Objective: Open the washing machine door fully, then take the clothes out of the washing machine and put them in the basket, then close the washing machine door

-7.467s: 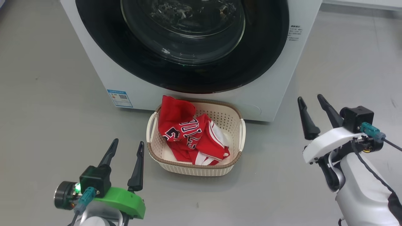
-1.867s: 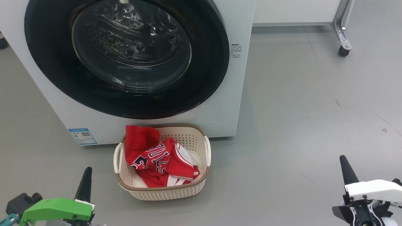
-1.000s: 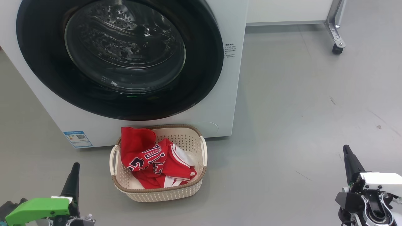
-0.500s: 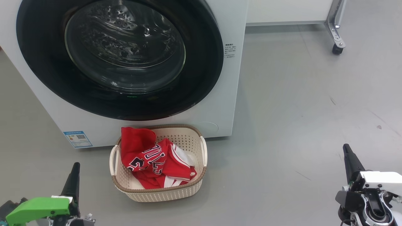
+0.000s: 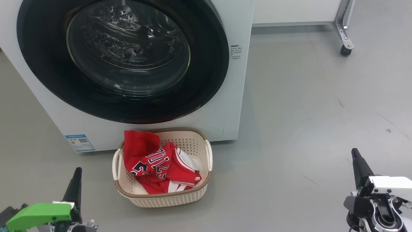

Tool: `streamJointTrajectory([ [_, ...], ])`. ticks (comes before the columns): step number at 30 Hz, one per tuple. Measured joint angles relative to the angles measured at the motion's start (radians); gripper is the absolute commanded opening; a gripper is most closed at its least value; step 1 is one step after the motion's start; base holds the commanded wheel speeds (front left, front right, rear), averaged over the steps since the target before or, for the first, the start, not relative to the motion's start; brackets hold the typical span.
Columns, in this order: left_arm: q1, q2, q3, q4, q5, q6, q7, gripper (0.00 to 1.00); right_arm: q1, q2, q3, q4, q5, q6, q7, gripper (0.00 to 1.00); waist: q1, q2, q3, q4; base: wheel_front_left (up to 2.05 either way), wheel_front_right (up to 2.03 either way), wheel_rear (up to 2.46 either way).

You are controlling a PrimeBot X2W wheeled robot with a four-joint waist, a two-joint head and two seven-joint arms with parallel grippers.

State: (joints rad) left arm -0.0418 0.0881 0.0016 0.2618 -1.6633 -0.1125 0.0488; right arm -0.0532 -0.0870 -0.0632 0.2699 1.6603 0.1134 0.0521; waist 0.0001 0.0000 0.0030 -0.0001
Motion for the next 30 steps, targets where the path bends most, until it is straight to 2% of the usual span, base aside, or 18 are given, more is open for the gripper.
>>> streamJointTrajectory([
  [30, -0.002, -0.002, 0.002, 0.011, 0.0, -0.007, 0.003, 0.0, -0.001, 0.002, -0.002, 0.007, 0.0, 0.002, 0.004, 0.0, -0.0001, 0.0, 0.0, 0.0, 0.0, 0.0, 0.0],
])
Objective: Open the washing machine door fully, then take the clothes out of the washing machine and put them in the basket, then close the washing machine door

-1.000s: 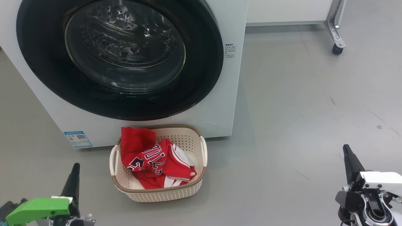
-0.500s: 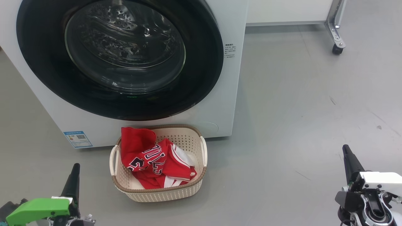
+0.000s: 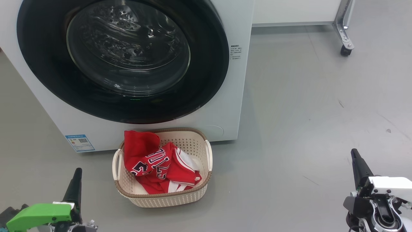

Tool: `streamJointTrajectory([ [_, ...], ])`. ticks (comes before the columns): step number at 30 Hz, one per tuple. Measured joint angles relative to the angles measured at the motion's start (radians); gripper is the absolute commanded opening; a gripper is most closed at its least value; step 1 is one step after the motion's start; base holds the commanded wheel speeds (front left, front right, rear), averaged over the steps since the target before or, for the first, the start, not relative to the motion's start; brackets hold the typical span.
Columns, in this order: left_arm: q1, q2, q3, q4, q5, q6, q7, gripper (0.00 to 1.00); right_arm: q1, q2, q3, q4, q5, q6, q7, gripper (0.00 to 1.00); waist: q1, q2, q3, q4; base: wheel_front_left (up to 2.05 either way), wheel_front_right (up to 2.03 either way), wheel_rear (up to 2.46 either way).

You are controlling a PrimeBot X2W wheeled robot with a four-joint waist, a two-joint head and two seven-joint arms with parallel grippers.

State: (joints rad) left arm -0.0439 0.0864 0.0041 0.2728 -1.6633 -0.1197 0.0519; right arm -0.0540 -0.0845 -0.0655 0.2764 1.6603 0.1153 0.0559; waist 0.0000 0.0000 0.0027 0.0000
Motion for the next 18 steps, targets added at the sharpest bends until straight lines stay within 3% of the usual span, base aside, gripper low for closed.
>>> streamJointTrajectory([
  [18, -0.004, -0.001, 0.002, 0.003, 0.0, 0.0, 0.0, 0.0, 0.0, 0.001, -0.002, 0.002, 0.0, 0.001, 0.0, 0.0, 0.0, 0.0, 0.0, 0.0, 0.0, 0.0, 0.0],
])
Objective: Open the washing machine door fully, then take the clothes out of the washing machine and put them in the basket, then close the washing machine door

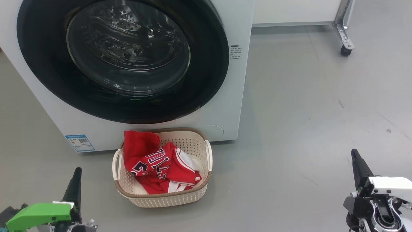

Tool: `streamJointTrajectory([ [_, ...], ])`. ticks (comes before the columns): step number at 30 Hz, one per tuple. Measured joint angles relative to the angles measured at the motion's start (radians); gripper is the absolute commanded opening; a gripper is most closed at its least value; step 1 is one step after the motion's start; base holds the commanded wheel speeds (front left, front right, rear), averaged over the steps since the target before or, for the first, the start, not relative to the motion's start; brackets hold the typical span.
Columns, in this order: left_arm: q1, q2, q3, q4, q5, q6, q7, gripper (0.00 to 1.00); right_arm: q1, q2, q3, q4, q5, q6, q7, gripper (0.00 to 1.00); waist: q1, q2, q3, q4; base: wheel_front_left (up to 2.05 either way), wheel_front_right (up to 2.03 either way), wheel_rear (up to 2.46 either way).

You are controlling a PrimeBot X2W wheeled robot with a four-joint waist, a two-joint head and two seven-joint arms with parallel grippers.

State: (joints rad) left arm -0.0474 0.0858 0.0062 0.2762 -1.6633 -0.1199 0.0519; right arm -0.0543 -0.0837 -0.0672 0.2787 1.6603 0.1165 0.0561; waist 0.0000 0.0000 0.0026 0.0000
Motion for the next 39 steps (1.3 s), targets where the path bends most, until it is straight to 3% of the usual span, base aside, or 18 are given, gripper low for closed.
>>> streamJointTrajectory([
  [39, -0.007, -0.001, 0.004, 0.002, 0.0, 0.0, 0.001, 0.0, 0.0, 0.003, -0.004, 0.002, 0.0, 0.005, 0.0, 0.0, 0.0, 0.0, 0.0, 0.0, 0.0, 0.0, 0.0],
])
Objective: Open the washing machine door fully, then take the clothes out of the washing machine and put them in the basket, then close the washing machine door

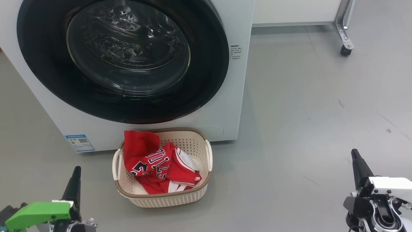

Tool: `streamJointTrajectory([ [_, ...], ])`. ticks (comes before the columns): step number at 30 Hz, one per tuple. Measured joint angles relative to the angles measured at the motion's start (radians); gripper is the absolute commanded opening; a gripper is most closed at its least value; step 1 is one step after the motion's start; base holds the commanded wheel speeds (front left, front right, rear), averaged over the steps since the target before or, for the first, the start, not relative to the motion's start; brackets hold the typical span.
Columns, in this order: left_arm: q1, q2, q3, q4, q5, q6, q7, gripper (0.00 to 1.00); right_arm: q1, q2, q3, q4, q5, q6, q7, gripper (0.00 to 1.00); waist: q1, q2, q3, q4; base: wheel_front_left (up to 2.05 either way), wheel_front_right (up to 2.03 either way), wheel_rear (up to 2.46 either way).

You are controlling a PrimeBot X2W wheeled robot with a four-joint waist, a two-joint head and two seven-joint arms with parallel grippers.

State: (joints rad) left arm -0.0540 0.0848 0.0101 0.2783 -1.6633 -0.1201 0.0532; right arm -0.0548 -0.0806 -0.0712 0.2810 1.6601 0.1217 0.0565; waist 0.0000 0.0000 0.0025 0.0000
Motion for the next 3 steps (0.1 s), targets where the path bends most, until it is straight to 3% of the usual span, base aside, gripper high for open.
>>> streamJointTrajectory([
  [3, 0.0, 0.0, 0.0, 0.0, 0.0, 0.0, 0.0, 0.0, 0.0, 0.0, -0.001, 0.0, 0.0, 0.0, 0.0, 0.0, 0.0, 0.0, 0.0, 0.0, 0.0, 0.0, 0.0],
])
